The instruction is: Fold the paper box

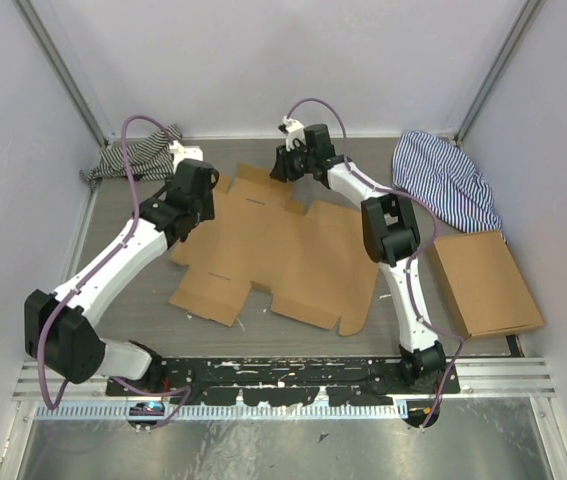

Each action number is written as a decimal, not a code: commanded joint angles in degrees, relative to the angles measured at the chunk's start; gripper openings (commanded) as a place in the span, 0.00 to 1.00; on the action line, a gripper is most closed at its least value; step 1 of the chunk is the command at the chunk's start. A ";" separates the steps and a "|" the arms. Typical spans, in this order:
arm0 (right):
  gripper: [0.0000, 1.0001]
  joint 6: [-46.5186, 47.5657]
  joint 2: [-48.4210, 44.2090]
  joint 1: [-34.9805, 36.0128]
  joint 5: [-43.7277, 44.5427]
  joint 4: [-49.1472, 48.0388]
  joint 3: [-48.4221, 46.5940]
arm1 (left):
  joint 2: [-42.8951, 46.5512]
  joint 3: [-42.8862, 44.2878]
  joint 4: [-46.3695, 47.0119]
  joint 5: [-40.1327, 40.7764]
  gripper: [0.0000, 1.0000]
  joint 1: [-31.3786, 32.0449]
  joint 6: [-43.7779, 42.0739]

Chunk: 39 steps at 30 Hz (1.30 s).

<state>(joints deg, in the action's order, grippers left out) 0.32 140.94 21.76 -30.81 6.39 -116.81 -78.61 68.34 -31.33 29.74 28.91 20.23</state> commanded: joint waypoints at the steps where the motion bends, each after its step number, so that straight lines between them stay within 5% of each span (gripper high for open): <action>1: 0.28 0.34 -3.72 -0.15 8.36 -0.28 3.21 | -2.04 3.12 -1.91 -1.90 0.57 -1.70 -0.39; 16: 0.01 -3.13 -24.75 -0.30 21.34 -2.99 30.19 | -16.82 19.91 -4.77 -10.41 0.60 -4.30 -7.29; 25: 0.01 -2.21 -44.56 -0.34 20.26 -39.76 67.36 | -18.78 20.62 7.90 -19.27 0.61 -5.75 -12.43; 34: 0.01 -5.48 -51.77 -0.30 20.80 -70.71 85.40 | -18.40 15.37 14.96 -28.08 0.62 -6.90 -16.88; 39: 0.01 -4.42 -56.32 -0.31 21.22 -73.61 88.51 | -16.71 14.54 15.46 -34.88 0.62 -7.01 -20.27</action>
<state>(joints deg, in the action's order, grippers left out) -4.49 89.97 21.37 -10.37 -53.71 -28.99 -98.06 83.20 -19.03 2.22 22.22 3.68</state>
